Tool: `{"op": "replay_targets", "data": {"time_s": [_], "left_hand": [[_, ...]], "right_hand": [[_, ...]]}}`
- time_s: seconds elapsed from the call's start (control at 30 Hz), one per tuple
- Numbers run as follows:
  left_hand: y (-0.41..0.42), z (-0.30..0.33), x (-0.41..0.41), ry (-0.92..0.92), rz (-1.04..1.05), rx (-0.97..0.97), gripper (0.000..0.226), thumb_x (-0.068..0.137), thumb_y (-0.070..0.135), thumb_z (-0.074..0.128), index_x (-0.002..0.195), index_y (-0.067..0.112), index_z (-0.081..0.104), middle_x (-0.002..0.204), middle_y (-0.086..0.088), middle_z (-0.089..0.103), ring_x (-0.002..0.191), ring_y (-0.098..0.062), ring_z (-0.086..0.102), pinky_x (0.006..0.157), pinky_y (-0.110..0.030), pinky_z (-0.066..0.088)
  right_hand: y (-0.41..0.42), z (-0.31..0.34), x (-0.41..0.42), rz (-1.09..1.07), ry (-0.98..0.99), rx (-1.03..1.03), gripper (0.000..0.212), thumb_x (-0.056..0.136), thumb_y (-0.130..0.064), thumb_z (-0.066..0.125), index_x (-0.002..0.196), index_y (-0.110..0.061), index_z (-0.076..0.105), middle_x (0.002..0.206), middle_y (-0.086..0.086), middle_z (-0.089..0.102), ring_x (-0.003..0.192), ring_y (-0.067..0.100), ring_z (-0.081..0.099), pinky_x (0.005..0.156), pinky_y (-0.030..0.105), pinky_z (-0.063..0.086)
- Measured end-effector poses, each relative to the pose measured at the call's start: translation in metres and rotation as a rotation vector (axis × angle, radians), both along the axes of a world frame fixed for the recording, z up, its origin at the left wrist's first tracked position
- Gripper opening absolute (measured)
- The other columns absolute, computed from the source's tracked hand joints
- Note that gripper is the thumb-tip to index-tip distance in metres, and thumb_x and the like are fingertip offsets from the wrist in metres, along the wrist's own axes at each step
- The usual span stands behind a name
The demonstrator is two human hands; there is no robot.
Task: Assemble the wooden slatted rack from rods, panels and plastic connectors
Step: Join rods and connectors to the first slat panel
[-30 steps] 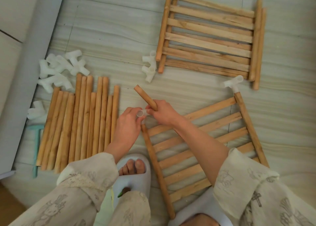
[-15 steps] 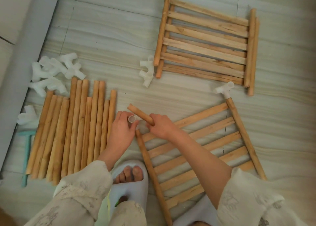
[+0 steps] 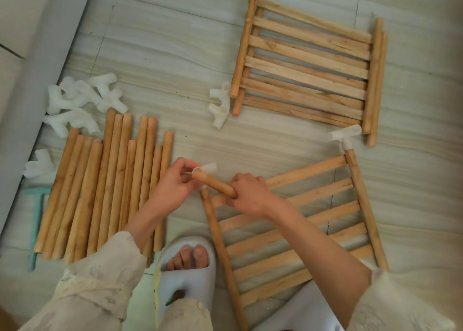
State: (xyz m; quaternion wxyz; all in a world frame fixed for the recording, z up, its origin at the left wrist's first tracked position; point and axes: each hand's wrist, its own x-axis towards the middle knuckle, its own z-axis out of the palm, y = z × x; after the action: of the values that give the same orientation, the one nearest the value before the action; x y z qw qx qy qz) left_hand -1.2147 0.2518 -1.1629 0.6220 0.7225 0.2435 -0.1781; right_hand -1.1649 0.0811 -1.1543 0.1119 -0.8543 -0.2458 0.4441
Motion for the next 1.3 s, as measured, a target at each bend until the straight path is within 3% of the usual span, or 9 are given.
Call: {"op": "replay_targets", "data": {"time_s": [0.23,0.43,0.53,0.67,0.8,0.9,1.0,1.17,1.3], "left_hand": [[-0.019,0.027,0.033,-0.147,-0.035,-0.045,0.028,0.085,-0.008,0.060,0.089,0.017,0.049,0.093,-0.002,0.063,0.079,-0.002,0.065,0.075,-0.018,0.053],[-0.030,0.108,0.082,-0.472,-0.120,0.044,0.036,0.084,-0.007,0.061,0.090,0.025,0.046,0.097,0.007,0.060,0.084,0.008,0.061,0.073,-0.015,0.051],[-0.032,0.151,0.094,-0.603,-0.156,0.061,0.036,0.086,-0.001,0.062,0.091,0.031,0.046,0.102,0.014,0.060,0.093,0.003,0.062,0.073,-0.016,0.051],[-0.039,0.184,0.086,-0.711,-0.203,0.078,0.041,0.085,-0.005,0.062,0.092,0.032,0.046,0.110,0.012,0.060,0.099,-0.004,0.063,0.076,-0.016,0.049],[-0.046,0.196,0.070,-0.697,-0.236,0.098,0.035,0.084,-0.004,0.063,0.091,0.025,0.045,0.111,0.011,0.059,0.098,0.000,0.061,0.078,-0.013,0.048],[-0.049,0.198,0.058,-0.652,-0.265,0.143,0.035,0.083,0.000,0.065,0.088,0.027,0.045,0.107,0.015,0.059,0.097,0.002,0.061,0.077,-0.012,0.049],[-0.055,0.206,0.042,-0.649,-0.306,0.184,0.037,0.082,-0.002,0.065,0.086,0.028,0.043,0.105,0.016,0.056,0.097,0.002,0.060,0.078,-0.009,0.048],[-0.065,0.226,0.020,-0.636,-0.322,0.190,0.040,0.082,-0.002,0.065,0.089,0.029,0.042,0.101,0.012,0.056,0.097,0.002,0.058,0.081,-0.009,0.047],[-0.068,0.232,0.000,-0.610,-0.398,0.258,0.054,0.083,0.000,0.065,0.114,0.036,0.039,0.105,0.017,0.052,0.099,0.002,0.055,0.091,-0.015,0.046]], "right_hand": [[-0.018,0.036,0.027,-0.012,-0.119,-0.025,0.024,0.094,-0.027,0.046,0.110,-0.019,0.062,0.110,0.010,0.064,0.108,0.031,0.055,0.088,0.036,0.037],[-0.034,0.101,0.050,-0.137,-0.539,0.125,0.022,0.089,-0.015,0.048,0.102,-0.018,0.065,0.100,0.007,0.060,0.102,0.028,0.050,0.084,0.036,0.032],[-0.035,0.133,0.059,-0.235,-0.740,0.268,0.026,0.079,-0.004,0.053,0.096,-0.016,0.070,0.091,0.009,0.063,0.095,0.033,0.054,0.077,0.036,0.031],[-0.043,0.151,0.051,-0.275,-0.905,0.363,0.037,0.063,-0.010,0.054,0.094,-0.018,0.074,0.078,0.003,0.064,0.078,0.029,0.060,0.070,0.037,0.040],[-0.054,0.158,0.036,-0.238,-0.882,0.364,0.040,0.064,-0.009,0.058,0.102,-0.017,0.072,0.087,0.003,0.066,0.084,0.031,0.062,0.072,0.037,0.038],[-0.062,0.171,0.032,-0.157,-0.744,0.256,0.041,0.083,-0.011,0.056,0.121,-0.022,0.062,0.105,0.004,0.064,0.106,0.028,0.054,0.083,0.036,0.031],[-0.071,0.184,0.023,-0.048,-0.674,0.168,0.035,0.093,-0.022,0.049,0.127,-0.027,0.055,0.116,0.002,0.054,0.114,0.022,0.046,0.089,0.037,0.029],[-0.080,0.197,0.002,-0.110,-0.667,0.227,0.030,0.093,-0.020,0.051,0.121,-0.022,0.060,0.106,0.003,0.053,0.105,0.023,0.049,0.082,0.034,0.036],[-0.090,0.198,-0.011,-0.164,-0.659,0.245,0.023,0.091,-0.012,0.051,0.110,-0.013,0.065,0.100,0.009,0.061,0.091,0.030,0.058,0.068,0.028,0.035]]}}
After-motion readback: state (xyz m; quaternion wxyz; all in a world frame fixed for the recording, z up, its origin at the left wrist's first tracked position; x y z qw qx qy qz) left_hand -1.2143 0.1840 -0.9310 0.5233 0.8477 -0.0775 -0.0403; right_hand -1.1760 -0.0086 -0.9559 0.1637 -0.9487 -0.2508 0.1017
